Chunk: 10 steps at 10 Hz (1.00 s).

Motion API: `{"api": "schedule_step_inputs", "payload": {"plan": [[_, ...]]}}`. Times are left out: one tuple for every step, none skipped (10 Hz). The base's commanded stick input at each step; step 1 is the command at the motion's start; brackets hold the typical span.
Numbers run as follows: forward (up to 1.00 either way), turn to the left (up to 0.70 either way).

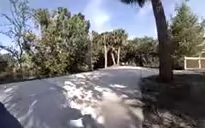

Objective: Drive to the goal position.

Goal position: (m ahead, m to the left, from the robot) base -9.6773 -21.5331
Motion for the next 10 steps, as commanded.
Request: {"api": "schedule_step_inputs", "payload": {"plan": [[1.00,0.18],[1.00,0.10],[1.00,0.00],[1.00,0.00],[1.00,0.00],[1.00,0.00],[1.00,0.00],[1.00,0.00],[1.00,0.00],[1.00,-0.17]]}}
